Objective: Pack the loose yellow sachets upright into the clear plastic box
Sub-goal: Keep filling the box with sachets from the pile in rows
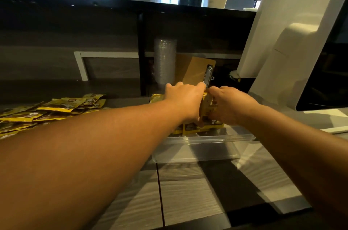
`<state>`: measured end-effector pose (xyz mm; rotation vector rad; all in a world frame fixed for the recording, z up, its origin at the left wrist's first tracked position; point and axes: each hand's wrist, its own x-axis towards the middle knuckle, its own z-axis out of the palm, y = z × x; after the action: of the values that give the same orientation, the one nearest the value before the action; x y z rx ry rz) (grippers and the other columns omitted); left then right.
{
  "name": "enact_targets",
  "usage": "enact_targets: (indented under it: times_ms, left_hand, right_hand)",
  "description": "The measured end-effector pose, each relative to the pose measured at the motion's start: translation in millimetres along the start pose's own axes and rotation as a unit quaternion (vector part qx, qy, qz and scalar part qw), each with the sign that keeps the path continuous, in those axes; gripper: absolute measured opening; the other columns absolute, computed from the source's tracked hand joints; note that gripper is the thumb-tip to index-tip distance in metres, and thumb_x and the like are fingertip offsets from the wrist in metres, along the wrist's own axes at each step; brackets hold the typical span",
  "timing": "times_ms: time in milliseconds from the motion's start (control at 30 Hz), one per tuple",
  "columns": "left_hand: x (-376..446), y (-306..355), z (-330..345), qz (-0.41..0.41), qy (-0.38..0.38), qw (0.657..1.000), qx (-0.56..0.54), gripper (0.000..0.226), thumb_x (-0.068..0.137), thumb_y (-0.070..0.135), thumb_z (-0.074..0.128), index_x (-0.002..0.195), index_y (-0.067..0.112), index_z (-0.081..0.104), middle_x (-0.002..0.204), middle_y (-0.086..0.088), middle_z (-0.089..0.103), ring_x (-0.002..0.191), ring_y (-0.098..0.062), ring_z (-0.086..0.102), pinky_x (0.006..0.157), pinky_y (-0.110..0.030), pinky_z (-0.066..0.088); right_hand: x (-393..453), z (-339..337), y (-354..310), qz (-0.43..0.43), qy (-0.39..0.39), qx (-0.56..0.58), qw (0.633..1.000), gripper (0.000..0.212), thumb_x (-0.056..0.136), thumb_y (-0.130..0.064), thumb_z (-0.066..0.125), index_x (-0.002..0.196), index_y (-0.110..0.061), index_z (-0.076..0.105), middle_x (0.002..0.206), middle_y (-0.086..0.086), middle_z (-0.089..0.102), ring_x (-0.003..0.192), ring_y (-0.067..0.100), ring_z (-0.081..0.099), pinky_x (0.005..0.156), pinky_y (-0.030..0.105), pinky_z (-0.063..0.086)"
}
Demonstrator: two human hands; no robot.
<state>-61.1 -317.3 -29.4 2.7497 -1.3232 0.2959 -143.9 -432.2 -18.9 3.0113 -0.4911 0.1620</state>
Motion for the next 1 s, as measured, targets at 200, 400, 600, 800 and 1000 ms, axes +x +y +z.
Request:
enact_targets:
  times_ms: [200, 400, 600, 800, 1000]
  left_hand:
    - [-21.2, -29.4, -22.3, -0.017, 0.027, 0.999, -0.041, 0.086, 0.069, 0.071, 0.072, 0.14, 0.036, 0.039, 0.136, 0.003, 0.056, 0.13, -0.031, 0.044, 0.104, -0.059, 0.036]
    - [-79.9, -82.6, -47.7, -0.11, 0.113, 0.974, -0.164, 0.054, 0.087, 0.056, 0.063, 0.134, 0.036, 0.045, 0.126, 0.006, 0.059, 0.12, -0.024, 0.052, 0.097, -0.05, 0.043]
    - [-162.2, -144.1, -53.1, -0.167, 0.135, 0.964, -0.159, 0.051, 0.089, 0.034, 0.068, 0.135, 0.036, 0.045, 0.128, 0.003, 0.056, 0.116, -0.023, 0.057, 0.095, -0.05, 0.049]
    - [-239.6, -196.2, -37.7, -0.235, 0.12, 0.957, -0.117, 0.052, 0.089, 0.035, 0.065, 0.136, 0.036, 0.044, 0.134, 0.004, 0.049, 0.122, -0.021, 0.051, 0.097, -0.044, 0.048]
    - [-282.0, -223.1, -6.0, -0.277, 0.12, 0.949, -0.089, 0.052, 0.091, 0.051, 0.053, 0.14, 0.037, 0.043, 0.141, 0.009, 0.048, 0.132, -0.017, 0.041, 0.108, -0.047, 0.036]
  right_hand:
    - [-4.7, -10.9, -11.7, 0.035, -0.005, -0.01, 0.999, 0.079, 0.078, -0.043, 0.075, 0.143, -0.033, 0.031, 0.131, 0.006, 0.046, 0.12, 0.031, 0.047, 0.101, 0.058, 0.038]
    - [-16.5, -46.7, -73.9, -0.017, 0.063, 0.02, 0.998, 0.071, 0.081, -0.049, 0.069, 0.141, -0.037, 0.033, 0.138, 0.004, 0.045, 0.126, 0.031, 0.046, 0.105, 0.061, 0.033]
    - [-30.2, -63.3, -177.9, -0.118, 0.092, 0.089, 0.985, 0.057, 0.085, -0.038, 0.068, 0.135, -0.035, 0.04, 0.13, 0.001, 0.046, 0.115, 0.025, 0.049, 0.1, 0.053, 0.043]
    - [-38.3, -39.8, -261.1, -0.17, 0.065, 0.158, 0.97, 0.063, 0.088, -0.024, 0.066, 0.144, -0.033, 0.037, 0.156, 0.0, 0.027, 0.136, 0.026, 0.038, 0.104, 0.042, 0.044]
    - [-53.8, 2.9, -307.7, -0.194, 0.031, 0.224, 0.955, 0.055, 0.095, -0.029, 0.054, 0.145, -0.038, 0.035, 0.159, -0.008, 0.025, 0.148, 0.021, 0.015, 0.118, 0.051, 0.018]
